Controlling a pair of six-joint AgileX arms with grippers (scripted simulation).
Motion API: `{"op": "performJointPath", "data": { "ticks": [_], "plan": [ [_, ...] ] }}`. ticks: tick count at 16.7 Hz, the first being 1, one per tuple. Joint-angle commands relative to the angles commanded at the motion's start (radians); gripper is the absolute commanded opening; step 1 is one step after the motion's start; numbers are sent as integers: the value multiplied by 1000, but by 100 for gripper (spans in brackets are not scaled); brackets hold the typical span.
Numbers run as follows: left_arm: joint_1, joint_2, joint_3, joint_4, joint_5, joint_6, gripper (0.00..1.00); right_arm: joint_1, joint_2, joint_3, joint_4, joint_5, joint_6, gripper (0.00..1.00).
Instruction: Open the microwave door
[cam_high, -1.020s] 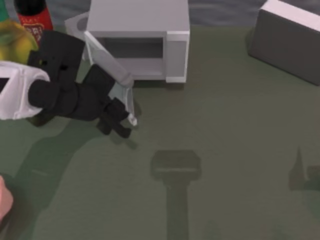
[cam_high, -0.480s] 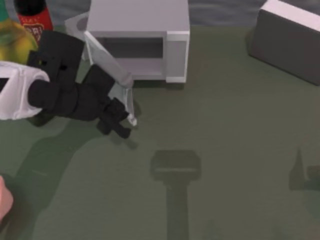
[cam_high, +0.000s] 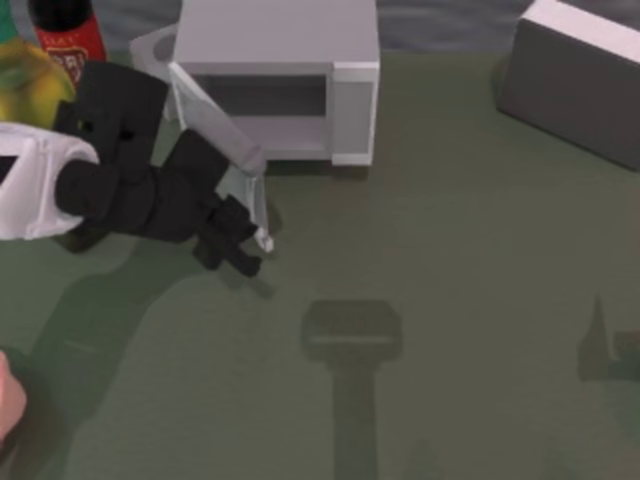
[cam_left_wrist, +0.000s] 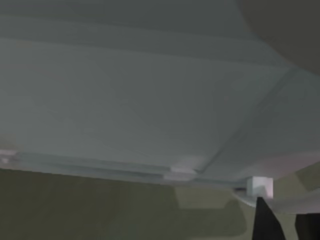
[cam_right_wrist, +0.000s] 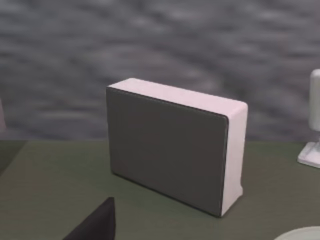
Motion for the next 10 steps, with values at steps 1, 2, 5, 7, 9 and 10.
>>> {"op": "performJointPath", "data": {
  "ticks": [1, 2, 5, 7, 9, 10],
  "plan": [
    [1, 0, 0, -2, 1, 3, 0, 0, 0, 0, 0, 0, 0, 100],
    [6, 1, -1, -6, 6, 11, 0, 0, 0, 0, 0, 0, 0, 100],
    [23, -4, 2, -16, 25, 44, 0, 0, 0, 0, 0, 0, 0, 100],
    [34, -5, 3, -26, 38, 69, 0, 0, 0, 0, 0, 0, 0, 100],
    [39, -5, 2, -31, 44, 79, 0, 0, 0, 0, 0, 0, 0, 100],
    [39, -5, 2, -31, 44, 79, 0, 0, 0, 0, 0, 0, 0, 100]
  ]
}}
